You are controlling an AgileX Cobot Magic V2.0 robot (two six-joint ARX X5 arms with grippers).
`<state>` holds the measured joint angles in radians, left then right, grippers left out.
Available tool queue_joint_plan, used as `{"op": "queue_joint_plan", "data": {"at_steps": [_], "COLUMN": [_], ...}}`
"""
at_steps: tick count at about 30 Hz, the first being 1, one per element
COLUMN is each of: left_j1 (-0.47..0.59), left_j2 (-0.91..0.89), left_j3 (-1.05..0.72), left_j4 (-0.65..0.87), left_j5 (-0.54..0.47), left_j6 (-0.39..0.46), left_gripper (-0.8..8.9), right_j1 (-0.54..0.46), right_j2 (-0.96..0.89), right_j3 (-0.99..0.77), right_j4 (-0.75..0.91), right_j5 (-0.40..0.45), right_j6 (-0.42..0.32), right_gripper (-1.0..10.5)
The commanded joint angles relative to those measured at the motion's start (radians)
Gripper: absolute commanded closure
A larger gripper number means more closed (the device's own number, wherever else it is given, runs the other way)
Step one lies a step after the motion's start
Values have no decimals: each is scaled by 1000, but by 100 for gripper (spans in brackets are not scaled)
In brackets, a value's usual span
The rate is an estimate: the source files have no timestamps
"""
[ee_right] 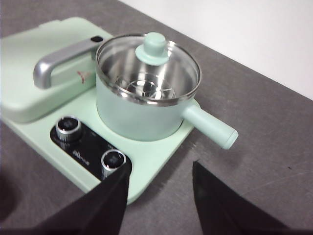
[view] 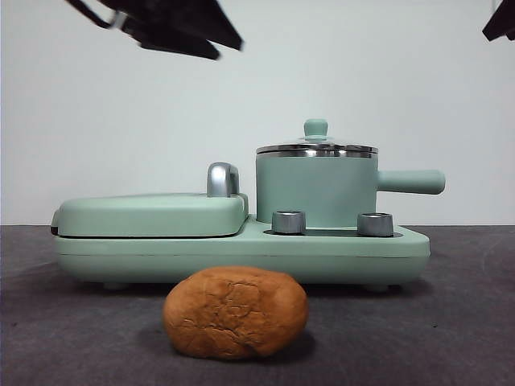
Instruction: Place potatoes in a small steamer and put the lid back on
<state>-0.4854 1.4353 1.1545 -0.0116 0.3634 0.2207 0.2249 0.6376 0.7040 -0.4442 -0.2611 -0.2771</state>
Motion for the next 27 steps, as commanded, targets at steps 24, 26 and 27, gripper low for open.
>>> {"op": "queue_joint_plan", "data": {"at_steps": [24,26,27], "left_j1": [-111,-111,-111], "left_j2": [536,549,554], "left_j3": [451,460,460], "left_j4": [13,14,19], "left_j5": [-2,-2,-2], "left_j6": [5,2,2], "left_gripper": [561,561,561], "right_j1": [5,5,5], "right_j2": [8,8,8], "right_j3": [17,17,17], "right_j4": [92,92,92], "right_j5": [-3,-3,-3], "right_j6": [173,173,173], "right_gripper": [741,741,741]}}
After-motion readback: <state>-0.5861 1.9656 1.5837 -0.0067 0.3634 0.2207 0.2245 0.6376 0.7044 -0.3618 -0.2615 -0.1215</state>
